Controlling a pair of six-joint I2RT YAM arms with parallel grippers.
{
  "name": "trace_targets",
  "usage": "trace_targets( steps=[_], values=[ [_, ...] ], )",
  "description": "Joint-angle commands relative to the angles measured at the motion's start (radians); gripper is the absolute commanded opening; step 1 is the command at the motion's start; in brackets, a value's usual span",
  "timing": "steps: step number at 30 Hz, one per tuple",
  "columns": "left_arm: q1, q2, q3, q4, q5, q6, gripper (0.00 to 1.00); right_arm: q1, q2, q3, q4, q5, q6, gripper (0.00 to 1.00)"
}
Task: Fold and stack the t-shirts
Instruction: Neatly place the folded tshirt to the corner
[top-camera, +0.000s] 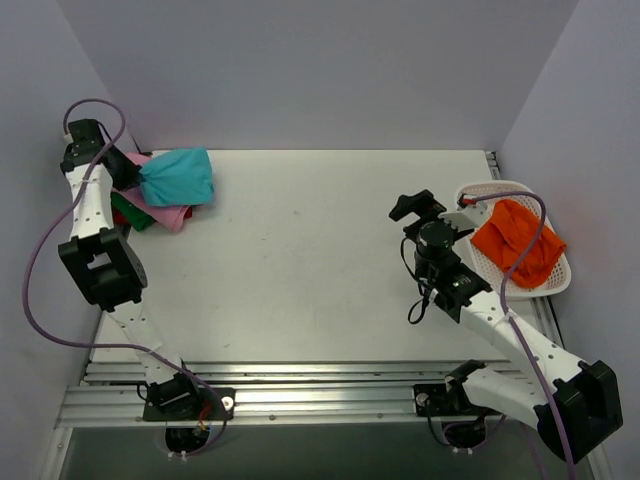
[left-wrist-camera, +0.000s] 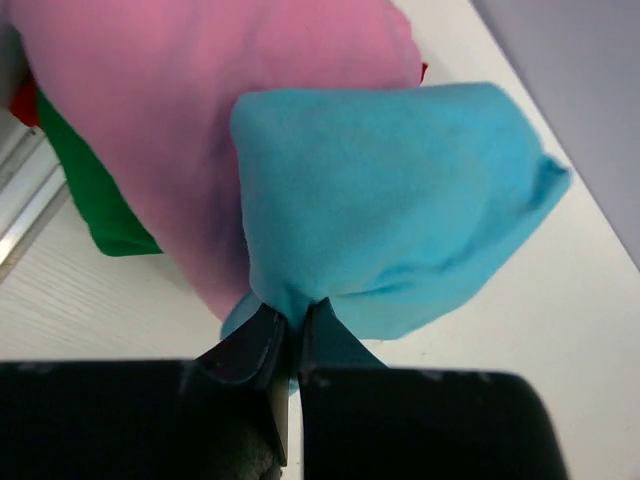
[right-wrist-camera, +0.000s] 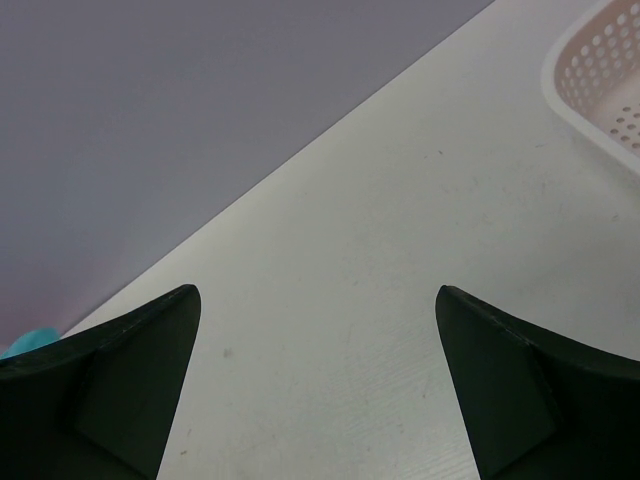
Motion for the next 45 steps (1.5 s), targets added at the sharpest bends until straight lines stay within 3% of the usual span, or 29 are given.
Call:
trace_targets(
  steps=[1, 8, 13, 16, 17, 18, 21, 26, 33, 41, 45],
  values=[
    [0.027, -0.156, 0.020, 0.038, -0.041, 0.048, 0.02, -0.009, -0.007, -0.013, 0.053, -0.033, 0.020, 1.00],
    [0.066, -0.184, 0.025, -0.010, -0.096, 0.108, 0.03, -0.011, -0.058, -0.033, 0.047, -0.046, 0.021, 1.00],
    [0.100, -0.101, 0.046, -0.060, -0.108, 0.118, 0.04, -0.011, -0.060, -0.035, 0.050, -0.053, 0.018, 1.00],
    [0.112, -0.055, 0.057, -0.065, -0.090, 0.104, 0.23, -0.011, -0.046, -0.027, 0.044, -0.059, 0.015, 1.00],
    [0.112, -0.046, 0.059, -0.065, -0.092, 0.102, 0.39, -0.011, -0.044, -0.027, 0.043, -0.059, 0.014, 1.00],
    [0.112, -0.032, 0.060, -0.066, -0.095, 0.101, 0.66, -0.011, -0.046, -0.028, 0.041, -0.056, 0.015, 1.00],
    [0.112, -0.014, 0.071, -0.077, -0.136, 0.093, 0.97, -0.011, -0.052, -0.030, 0.041, -0.052, 0.009, 1.00],
    [0.112, -0.010, 0.134, -0.122, -0.161, 0.073, 0.94, -0.011, -0.047, -0.030, 0.044, -0.058, 0.010, 1.00],
    [0.086, -0.263, 0.109, -0.054, -0.199, 0.051, 0.94, -0.011, -0.038, -0.024, 0.038, -0.067, 0.012, 1.00],
    [0.053, -0.427, 0.135, -0.095, -0.191, 0.053, 0.94, 0.005, -0.027, 0.011, 0.017, -0.139, -0.014, 1.00],
    [-0.050, -0.535, 0.047, -0.166, -0.236, 0.108, 0.94, 0.122, 0.017, 0.071, 0.003, -0.141, -0.060, 1.00]
  ],
)
